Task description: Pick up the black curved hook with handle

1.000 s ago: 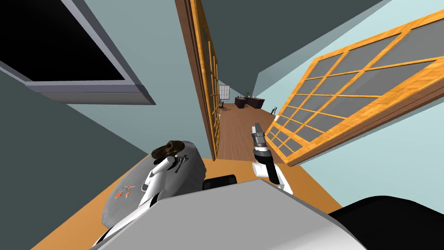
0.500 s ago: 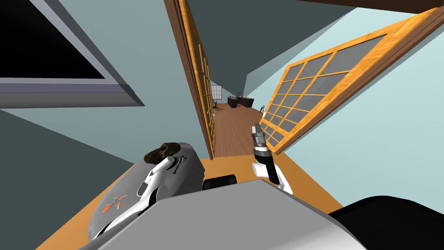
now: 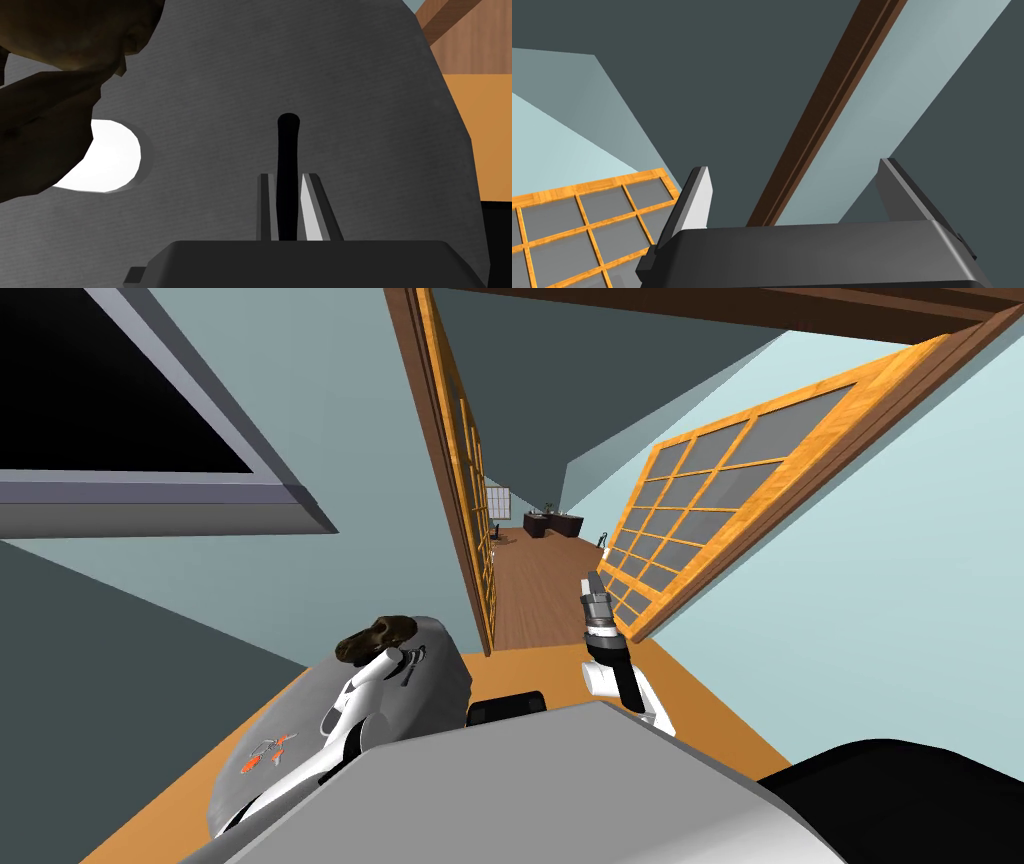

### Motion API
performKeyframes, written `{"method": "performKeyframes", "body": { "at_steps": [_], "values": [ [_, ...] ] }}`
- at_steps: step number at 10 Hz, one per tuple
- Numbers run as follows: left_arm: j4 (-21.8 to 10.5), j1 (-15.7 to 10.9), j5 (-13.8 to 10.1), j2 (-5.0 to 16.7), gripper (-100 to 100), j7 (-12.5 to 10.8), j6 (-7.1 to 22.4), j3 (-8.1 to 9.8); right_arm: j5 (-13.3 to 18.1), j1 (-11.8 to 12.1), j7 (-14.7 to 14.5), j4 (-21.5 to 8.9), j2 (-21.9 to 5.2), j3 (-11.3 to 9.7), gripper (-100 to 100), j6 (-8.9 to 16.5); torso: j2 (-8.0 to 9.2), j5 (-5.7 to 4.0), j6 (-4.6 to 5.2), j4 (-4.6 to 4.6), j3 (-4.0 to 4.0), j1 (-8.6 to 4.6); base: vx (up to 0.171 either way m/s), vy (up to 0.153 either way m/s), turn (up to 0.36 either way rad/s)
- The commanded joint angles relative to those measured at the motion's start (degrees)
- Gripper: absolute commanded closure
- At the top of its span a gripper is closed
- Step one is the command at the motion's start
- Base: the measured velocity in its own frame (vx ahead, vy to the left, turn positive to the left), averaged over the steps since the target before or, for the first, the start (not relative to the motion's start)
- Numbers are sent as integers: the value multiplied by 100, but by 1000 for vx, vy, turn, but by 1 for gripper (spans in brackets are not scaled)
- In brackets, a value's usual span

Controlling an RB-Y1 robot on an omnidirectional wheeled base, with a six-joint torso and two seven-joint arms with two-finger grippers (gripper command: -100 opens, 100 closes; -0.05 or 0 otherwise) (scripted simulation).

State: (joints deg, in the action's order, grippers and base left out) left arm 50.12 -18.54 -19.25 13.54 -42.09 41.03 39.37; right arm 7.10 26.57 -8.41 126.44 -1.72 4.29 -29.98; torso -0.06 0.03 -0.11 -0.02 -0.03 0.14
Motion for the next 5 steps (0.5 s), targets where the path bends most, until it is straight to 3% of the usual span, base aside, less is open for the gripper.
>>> {"method": "performKeyframes", "body": {
  "at_steps": [1,2,3,4,5],
  "values": [
    [0,0,0,0,100,0,0,0,0,0,0,0,0,0,0,0,0,0,0,0,0,0,0,0,0],
    [0,0,0,0,100,0,0,0,0,0,0,0,0,0,0,0,-1,0,0,0,0,0,0,0,0],
    [0,0,0,0,0,0,0,0,0,0,0,0,0,0,0,0,-1,0,0,0,-1,-1,0,0,0],
    [98,44,-54,-29,100,95,82,-51,0,0,0,0,0,0,0,0,-1,0,0,0,-1,-1,64,-24,202],
    [254,112,-124,-64,100,196,200,-107,0,2,0,0,0,0,0,0,-18,-4,-8,-3,-9,-8,107,-57,297]
  ]
}}
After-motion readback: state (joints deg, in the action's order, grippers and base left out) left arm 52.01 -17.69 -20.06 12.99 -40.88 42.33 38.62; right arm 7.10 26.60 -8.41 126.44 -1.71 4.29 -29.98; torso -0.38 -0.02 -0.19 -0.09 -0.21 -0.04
